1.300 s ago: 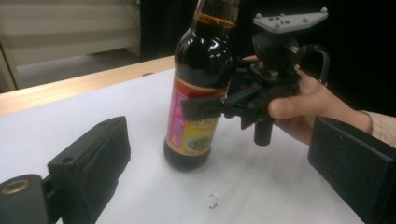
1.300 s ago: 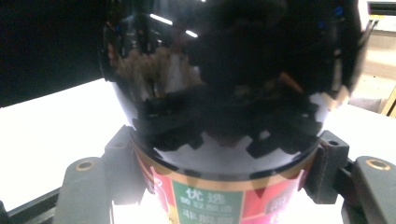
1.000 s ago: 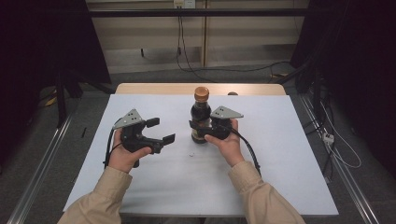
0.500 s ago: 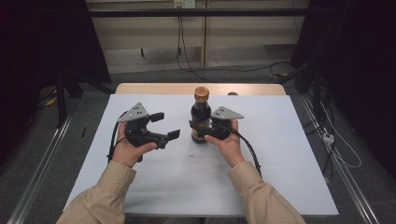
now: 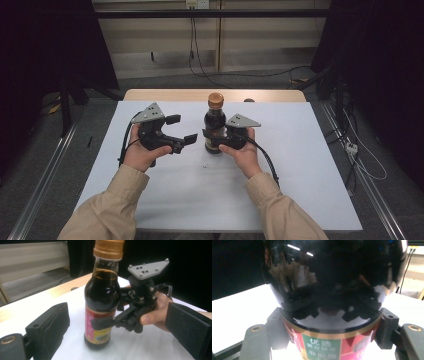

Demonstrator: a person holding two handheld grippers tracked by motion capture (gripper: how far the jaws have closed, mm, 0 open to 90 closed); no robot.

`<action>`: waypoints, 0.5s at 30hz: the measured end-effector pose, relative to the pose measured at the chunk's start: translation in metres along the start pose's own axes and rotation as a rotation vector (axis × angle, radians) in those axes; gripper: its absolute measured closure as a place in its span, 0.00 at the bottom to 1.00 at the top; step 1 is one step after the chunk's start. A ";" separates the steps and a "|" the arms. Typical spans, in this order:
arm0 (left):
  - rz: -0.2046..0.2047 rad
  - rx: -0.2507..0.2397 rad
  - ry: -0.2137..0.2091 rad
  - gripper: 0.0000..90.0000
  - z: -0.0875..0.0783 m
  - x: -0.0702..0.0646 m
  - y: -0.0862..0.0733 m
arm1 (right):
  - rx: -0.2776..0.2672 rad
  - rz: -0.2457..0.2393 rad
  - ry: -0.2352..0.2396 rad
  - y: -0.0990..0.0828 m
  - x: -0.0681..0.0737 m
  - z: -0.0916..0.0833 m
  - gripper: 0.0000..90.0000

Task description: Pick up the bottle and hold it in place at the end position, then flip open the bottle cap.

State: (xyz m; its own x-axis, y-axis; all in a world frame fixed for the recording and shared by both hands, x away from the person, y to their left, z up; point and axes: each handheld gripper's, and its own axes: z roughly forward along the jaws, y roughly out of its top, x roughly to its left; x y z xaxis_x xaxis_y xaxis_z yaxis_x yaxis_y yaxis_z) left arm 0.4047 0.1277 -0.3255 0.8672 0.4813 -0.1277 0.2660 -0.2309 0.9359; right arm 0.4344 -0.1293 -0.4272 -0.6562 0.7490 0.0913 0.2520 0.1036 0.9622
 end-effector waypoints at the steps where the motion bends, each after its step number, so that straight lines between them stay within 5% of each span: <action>1: 0.003 0.003 -0.001 0.06 0.001 0.000 0.001 | -0.001 0.001 0.000 0.000 0.000 0.000 0.33; 15: 0.009 0.014 0.007 0.07 0.012 0.003 0.007 | -0.004 0.009 -0.005 -0.002 0.001 0.000 0.33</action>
State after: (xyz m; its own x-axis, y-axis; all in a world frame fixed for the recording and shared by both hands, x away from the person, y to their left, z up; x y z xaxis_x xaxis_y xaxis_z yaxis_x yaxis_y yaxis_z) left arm 0.4144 0.1175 -0.3231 0.8666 0.4852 -0.1166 0.2637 -0.2471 0.9324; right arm 0.4331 -0.1289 -0.4293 -0.6504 0.7532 0.0989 0.2554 0.0942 0.9622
